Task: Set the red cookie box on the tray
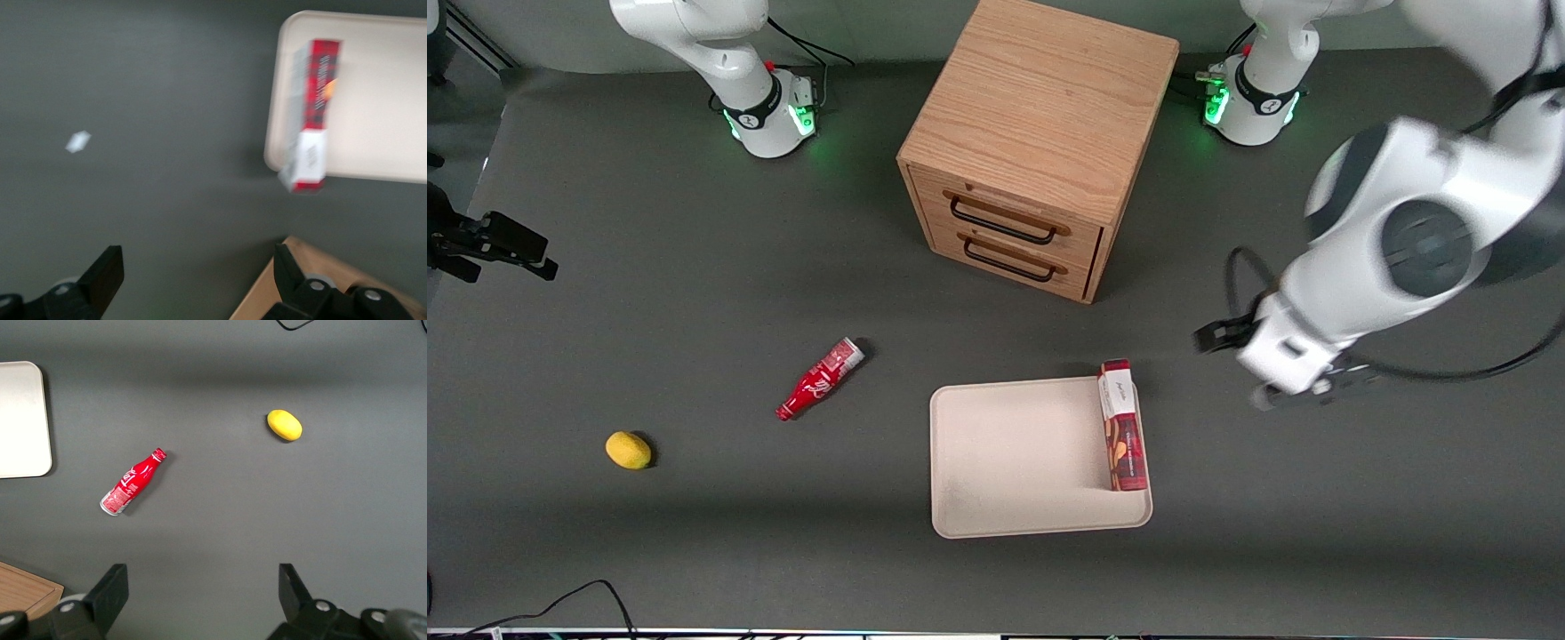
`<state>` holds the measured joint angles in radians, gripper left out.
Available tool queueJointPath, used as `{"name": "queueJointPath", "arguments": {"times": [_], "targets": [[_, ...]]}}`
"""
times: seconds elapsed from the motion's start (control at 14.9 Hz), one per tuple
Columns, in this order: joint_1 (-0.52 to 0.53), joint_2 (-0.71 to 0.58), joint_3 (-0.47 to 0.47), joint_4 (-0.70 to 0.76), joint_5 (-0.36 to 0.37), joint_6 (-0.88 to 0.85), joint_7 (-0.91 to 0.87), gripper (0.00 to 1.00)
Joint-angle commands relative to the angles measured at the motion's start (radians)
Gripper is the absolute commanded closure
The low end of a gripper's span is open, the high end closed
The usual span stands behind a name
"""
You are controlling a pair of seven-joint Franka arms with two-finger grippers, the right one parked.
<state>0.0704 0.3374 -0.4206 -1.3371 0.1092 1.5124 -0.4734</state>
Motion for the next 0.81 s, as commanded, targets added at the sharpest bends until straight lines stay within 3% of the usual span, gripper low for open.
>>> {"name": "queueJointPath", "arguments": {"times": [0.0,0.2,0.34,0.54,0.74], "targets": [[0.002,-0.144,0.127,-0.034,-0.048,-0.137,0.210,0.00],[0.000,-0.273,0.296,-0.114,-0.123,-0.195,0.437,0.00],[-0.001,-0.358,0.357,-0.230,-0.128,-0.164,0.531,0.00],[-0.003,-0.489,0.384,-0.407,-0.128,-0.074,0.549,0.00],[-0.011,-0.502,0.388,-0.401,-0.129,-0.096,0.552,0.00]]}}
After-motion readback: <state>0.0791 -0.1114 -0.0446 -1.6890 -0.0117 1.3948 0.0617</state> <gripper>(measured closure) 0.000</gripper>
